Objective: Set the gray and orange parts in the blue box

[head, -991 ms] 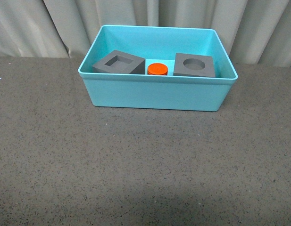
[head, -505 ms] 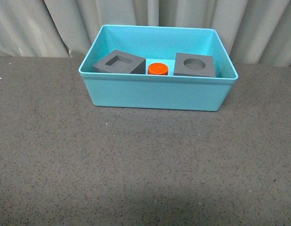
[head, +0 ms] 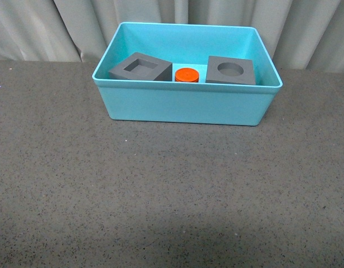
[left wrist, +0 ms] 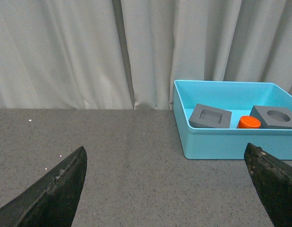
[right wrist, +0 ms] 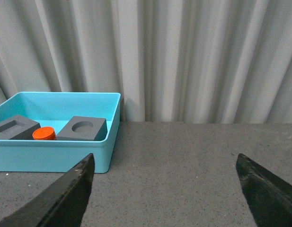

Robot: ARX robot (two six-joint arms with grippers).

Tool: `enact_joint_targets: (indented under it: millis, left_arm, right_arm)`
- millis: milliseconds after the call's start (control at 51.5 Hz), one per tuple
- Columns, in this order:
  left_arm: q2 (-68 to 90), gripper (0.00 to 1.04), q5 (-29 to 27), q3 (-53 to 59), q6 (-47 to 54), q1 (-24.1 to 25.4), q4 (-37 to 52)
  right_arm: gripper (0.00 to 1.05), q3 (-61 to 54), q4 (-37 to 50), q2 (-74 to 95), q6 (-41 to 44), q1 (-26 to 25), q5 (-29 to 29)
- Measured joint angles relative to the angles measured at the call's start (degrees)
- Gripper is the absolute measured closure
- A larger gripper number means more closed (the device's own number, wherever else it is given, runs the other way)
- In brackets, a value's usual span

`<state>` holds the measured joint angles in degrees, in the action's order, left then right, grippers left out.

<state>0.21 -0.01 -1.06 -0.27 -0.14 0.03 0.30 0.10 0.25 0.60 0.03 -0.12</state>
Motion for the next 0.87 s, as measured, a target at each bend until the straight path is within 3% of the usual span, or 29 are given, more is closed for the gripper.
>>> enact_joint_targets:
  millis: [58, 874]
  left_arm:
    - [0.00, 0.07, -0.02, 0.00, 0.00, 0.00, 0.00]
    - [0.00, 0.07, 0.00, 0.00, 0.00, 0.00, 0.00]
  right_arm:
    - [0.08, 0.00, 0.00, 0.00, -0.09, 0.00, 0.00]
    - [0.10, 0.00, 0.00, 0.00, -0.04, 0.00, 0.00]
